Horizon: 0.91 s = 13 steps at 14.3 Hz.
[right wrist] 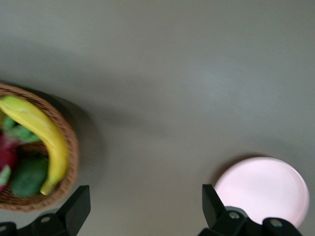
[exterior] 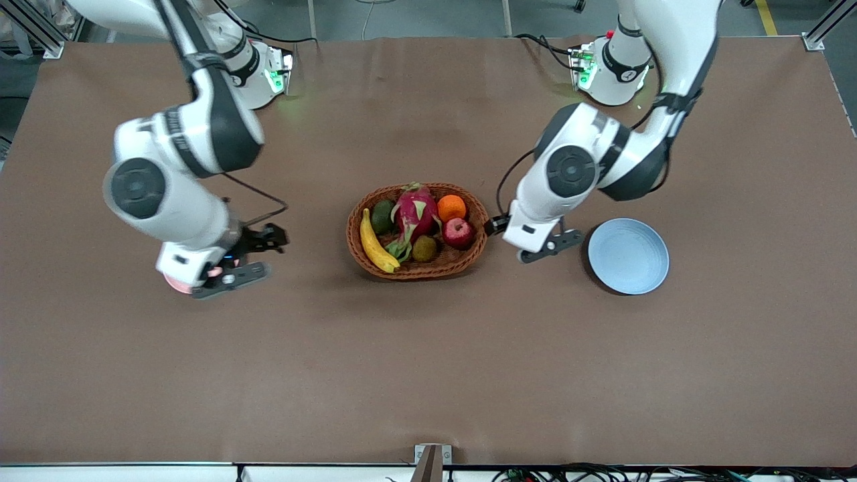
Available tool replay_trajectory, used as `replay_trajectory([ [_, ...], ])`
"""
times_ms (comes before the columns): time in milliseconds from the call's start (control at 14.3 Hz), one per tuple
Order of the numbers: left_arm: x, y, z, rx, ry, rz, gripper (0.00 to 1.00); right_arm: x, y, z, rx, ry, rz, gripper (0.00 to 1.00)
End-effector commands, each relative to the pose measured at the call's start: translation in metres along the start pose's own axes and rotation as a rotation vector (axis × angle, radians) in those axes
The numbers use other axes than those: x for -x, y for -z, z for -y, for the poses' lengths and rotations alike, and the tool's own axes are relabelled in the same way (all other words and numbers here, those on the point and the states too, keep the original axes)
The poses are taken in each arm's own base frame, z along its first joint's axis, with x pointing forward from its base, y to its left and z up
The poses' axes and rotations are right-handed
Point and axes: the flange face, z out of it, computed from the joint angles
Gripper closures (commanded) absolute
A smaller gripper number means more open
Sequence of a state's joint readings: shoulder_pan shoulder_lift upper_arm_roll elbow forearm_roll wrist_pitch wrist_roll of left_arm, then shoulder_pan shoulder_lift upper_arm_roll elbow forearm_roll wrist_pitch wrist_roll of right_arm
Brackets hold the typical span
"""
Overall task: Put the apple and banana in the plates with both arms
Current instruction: 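Move the left gripper and the right gripper toward the fruit basket, then grasp the red apple with the left gripper while the right gripper grasps the banana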
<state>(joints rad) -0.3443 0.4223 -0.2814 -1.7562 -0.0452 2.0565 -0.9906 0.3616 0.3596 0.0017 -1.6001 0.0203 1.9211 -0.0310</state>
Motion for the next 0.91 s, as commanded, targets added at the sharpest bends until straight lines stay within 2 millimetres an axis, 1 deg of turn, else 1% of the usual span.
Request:
replay_trajectory([
  [0,0.011,-0.022,-0.022,0.029,0.082,-0.01,0.0,-0.018,-0.031,0.04,-0.064,0.016,-0.026,0.04],
  [70,0.017,-0.034,-0.03,0.038,0.109,-0.01,0.0,-0.023,-0.046,0.049,-0.131,-0.002,-0.026,0.12],
  [140,0.021,-0.043,-0.037,0.052,0.129,-0.013,0.0,-0.027,-0.054,0.058,-0.149,0.003,-0.045,0.18],
  [210,0.024,-0.053,-0.042,0.058,0.149,-0.011,0.0,-0.03,-0.06,0.071,-0.147,0.02,-0.06,0.24],
  [280,0.025,-0.062,-0.046,0.068,0.17,-0.011,0.0,-0.031,-0.072,0.084,-0.143,0.036,-0.06,0.32],
  [349,0.027,-0.069,-0.05,0.082,0.183,-0.012,0.0,-0.033,-0.081,0.092,-0.143,0.043,-0.063,0.33],
  [419,0.029,-0.075,-0.053,0.092,0.205,-0.011,0.0,-0.033,-0.089,0.095,-0.141,0.045,-0.064,0.34],
  [489,0.034,-0.082,-0.059,0.106,0.228,-0.013,0.0,-0.033,-0.096,0.101,-0.14,0.054,-0.062,0.34],
  [559,0.035,-0.089,-0.061,0.114,0.242,-0.014,0.0,-0.033,-0.105,0.107,-0.138,0.061,-0.055,0.34],
  [699,0.034,-0.098,-0.062,0.111,0.248,-0.009,0.0,-0.036,-0.118,0.119,-0.135,0.074,-0.074,0.34],
  [839,0.034,-0.105,-0.062,0.106,0.261,-0.004,0.01,-0.034,-0.135,0.131,-0.136,0.086,-0.054,0.34],
])
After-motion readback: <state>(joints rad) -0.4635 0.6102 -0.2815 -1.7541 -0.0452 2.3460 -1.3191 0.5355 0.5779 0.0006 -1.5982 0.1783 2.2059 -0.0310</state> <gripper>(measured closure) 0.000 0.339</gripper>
